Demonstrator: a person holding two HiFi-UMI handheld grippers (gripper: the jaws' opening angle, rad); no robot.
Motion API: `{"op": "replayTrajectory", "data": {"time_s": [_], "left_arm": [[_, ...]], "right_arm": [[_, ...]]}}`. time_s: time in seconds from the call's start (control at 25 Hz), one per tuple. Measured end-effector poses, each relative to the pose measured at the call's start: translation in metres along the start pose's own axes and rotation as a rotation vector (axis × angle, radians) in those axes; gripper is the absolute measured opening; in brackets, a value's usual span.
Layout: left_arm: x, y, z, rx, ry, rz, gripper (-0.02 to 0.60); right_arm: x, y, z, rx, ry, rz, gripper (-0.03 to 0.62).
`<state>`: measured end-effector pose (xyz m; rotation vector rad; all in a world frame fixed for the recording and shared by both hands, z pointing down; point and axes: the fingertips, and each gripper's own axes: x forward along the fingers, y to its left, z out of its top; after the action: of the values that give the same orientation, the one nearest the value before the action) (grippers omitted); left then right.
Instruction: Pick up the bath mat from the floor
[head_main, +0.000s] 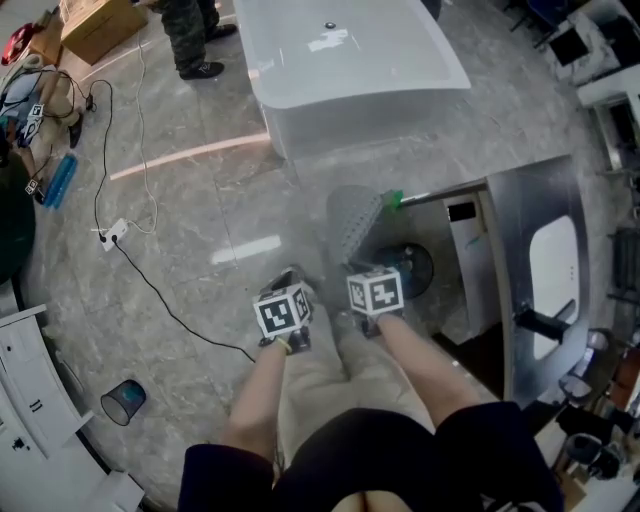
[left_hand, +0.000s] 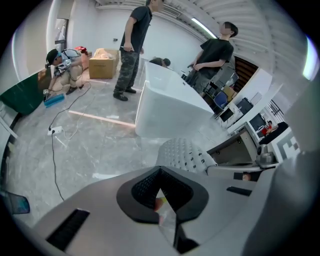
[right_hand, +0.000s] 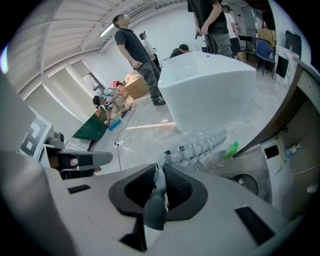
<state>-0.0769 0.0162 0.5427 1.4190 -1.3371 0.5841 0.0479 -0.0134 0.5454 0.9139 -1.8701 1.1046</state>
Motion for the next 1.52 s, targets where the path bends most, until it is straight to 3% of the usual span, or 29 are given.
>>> {"op": "replayTrajectory", "data": {"time_s": [0.44,1.52], "left_arm": [[-0.056,-0.045,-0.024,0.011,-0.023,-0.029,-0.006],[-0.116,-0.133,-0.104,0.057,-0.108,-0.082,-0.006]], "right_arm": [[-0.079,-0.019,-0.031,0.025,-0.051,-0.003,0.055],[-0.190,-0.001,-0.086,0.024,-0.157,0.158,0.051]]}}
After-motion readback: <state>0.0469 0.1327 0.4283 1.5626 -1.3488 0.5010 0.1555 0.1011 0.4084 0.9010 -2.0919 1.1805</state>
